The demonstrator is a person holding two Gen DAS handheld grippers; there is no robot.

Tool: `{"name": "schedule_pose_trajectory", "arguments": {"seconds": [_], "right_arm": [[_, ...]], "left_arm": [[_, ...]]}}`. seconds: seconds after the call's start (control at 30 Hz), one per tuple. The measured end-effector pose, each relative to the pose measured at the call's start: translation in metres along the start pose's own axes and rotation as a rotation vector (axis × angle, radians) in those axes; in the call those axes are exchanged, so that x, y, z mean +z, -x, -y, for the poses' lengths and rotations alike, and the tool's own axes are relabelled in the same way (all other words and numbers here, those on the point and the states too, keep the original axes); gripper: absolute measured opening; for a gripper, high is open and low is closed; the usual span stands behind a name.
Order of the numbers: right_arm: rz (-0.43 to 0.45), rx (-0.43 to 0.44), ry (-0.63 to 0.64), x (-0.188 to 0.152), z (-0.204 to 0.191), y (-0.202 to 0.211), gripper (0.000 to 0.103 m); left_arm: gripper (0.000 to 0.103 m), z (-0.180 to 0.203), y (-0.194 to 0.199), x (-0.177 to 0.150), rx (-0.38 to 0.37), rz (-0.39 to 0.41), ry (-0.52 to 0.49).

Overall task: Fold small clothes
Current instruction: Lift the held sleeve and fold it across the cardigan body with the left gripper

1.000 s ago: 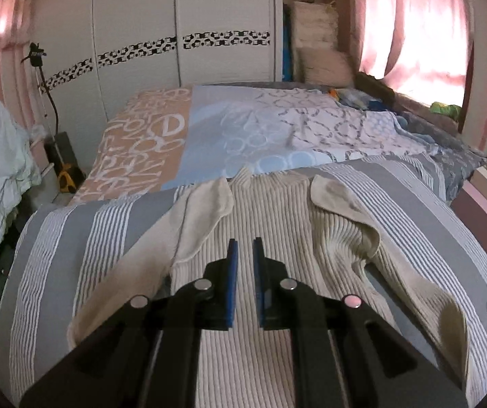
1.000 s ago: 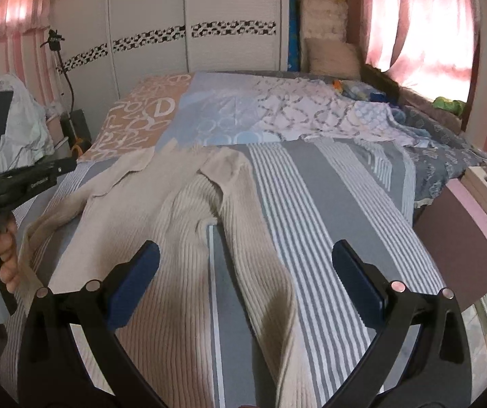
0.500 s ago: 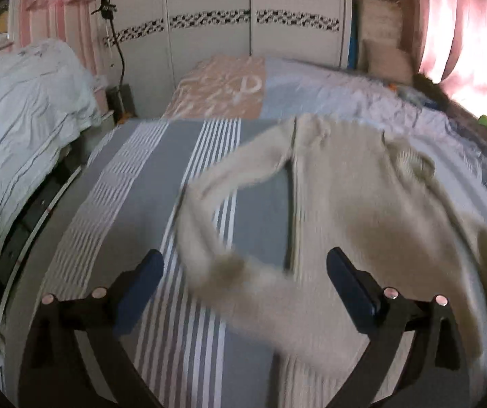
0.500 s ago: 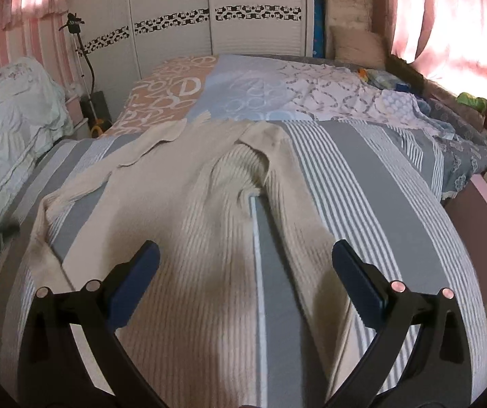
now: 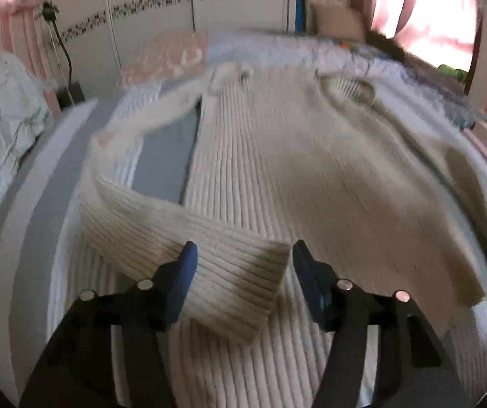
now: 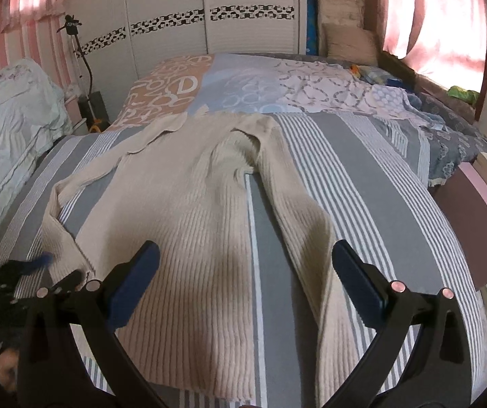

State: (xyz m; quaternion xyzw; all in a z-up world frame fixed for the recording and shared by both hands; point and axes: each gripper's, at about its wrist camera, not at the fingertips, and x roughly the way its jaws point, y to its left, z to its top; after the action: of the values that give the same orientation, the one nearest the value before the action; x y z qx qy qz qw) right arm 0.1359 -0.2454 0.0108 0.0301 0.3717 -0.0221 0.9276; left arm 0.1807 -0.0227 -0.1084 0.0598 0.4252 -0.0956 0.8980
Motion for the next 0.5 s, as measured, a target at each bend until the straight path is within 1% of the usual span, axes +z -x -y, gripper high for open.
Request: {"name": "schedule_pose_trajectory", "arguments": {"seconds": [0.03, 0.1, 0.17, 0.2, 0.23, 0.27, 0.3, 0.33, 0.43, 0.5], "right_arm": [[0.000, -0.005, -0.004, -0.001, 0.003, 0.002, 0.100], [0.000, -0.008, -0.013, -0.002, 0.006, 0.004, 0.100], [0.000, -0.011, -0.020, -0.003, 0.010, 0.006, 0.100], [-0.003, -0.012, -0.024, -0.004, 0.012, 0.005, 0.100], [-0.005, -0.012, -0.027, -0.005, 0.014, 0.005, 0.100], [-0.008, -0.011, -0.030, -0.006, 0.015, 0.004, 0.100], [-0.011, -0.008, -0.033, -0.008, 0.015, 0.003, 0.100], [-0.016, -0.006, -0.030, -0.012, 0.013, 0.001, 0.100], [-0.035, -0.004, -0.030, -0.022, 0.011, -0.006, 0.100], [-0.051, -0.004, -0.037, -0.027, 0.010, -0.012, 0.100]], "left_arm": [[0.055, 0.000, -0.005, -0.002, 0.003, -0.014, -0.009], [0.055, 0.005, -0.008, -0.005, 0.024, -0.008, -0.029], [0.055, 0.006, -0.011, -0.004, 0.028, -0.008, -0.027], [0.048, 0.004, -0.012, -0.004, 0.027, -0.001, -0.014], [0.028, 0.001, -0.012, -0.004, 0.039, 0.006, -0.005], [0.020, 0.000, -0.008, -0.005, 0.049, 0.018, 0.008], [0.015, -0.006, -0.006, -0.002, 0.042, 0.028, 0.032], [0.012, -0.010, -0.003, 0.000, 0.034, 0.035, 0.044], [0.011, -0.021, 0.010, 0.006, 0.029, 0.068, 0.075], [0.011, -0.025, 0.025, 0.013, 0.031, 0.106, 0.085]]}}
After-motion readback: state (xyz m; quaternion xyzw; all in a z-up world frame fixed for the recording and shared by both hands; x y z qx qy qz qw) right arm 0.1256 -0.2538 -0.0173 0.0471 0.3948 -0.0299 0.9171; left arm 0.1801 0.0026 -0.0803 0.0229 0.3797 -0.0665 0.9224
